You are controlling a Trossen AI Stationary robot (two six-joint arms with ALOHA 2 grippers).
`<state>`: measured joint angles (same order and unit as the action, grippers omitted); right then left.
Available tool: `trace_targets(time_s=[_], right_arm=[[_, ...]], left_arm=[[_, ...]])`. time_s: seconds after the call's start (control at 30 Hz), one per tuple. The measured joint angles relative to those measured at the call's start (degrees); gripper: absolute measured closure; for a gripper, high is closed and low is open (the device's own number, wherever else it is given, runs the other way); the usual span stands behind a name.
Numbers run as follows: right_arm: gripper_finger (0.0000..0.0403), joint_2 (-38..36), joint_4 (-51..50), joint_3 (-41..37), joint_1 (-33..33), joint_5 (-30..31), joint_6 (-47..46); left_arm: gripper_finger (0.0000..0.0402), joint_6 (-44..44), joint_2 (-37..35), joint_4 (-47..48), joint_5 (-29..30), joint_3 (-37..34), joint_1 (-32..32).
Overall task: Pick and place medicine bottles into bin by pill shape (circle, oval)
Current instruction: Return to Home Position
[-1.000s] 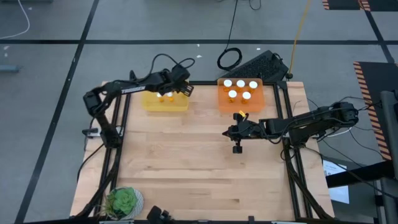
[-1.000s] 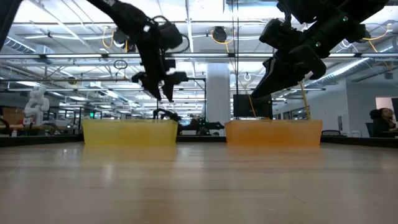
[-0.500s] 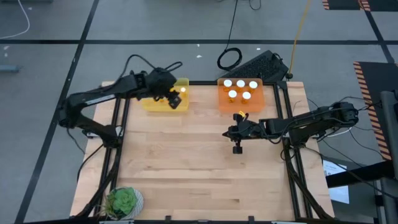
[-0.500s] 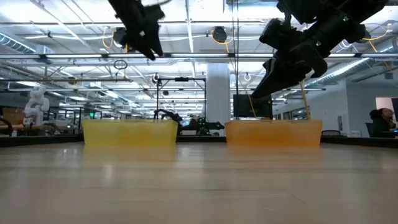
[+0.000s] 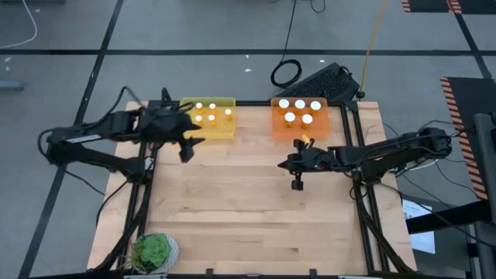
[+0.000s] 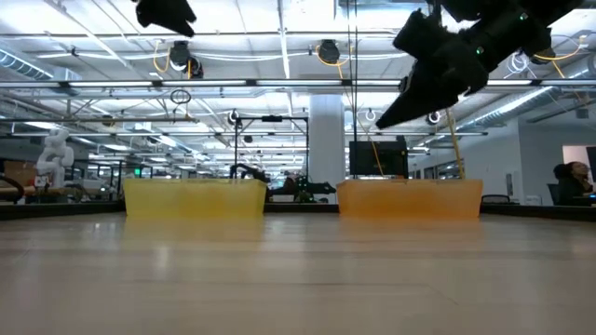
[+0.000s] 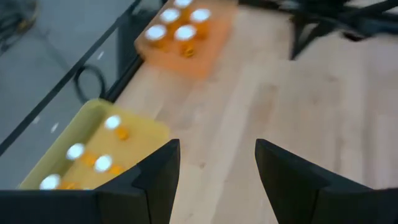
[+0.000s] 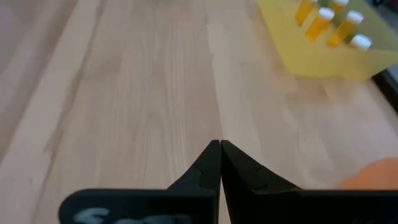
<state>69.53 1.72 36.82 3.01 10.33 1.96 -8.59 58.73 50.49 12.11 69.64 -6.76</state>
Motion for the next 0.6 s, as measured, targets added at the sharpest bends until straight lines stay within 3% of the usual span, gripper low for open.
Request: trace_targets(time_s=[0.3, 0.6], right_arm=[[0.0399, -8.82, -1.48, 0.0, 0.0, 0.02, 0.34], [0.0399, -19.46, -5.98, 0.0, -0.02, -0.06, 3.53]], left_arm=[[0.0188, 5.76, -11.55, -17.84, 0.39, -13.64, 8.93], [0.0188, 13.2, -14.13, -32.07, 0.52, -22.48, 10.75]])
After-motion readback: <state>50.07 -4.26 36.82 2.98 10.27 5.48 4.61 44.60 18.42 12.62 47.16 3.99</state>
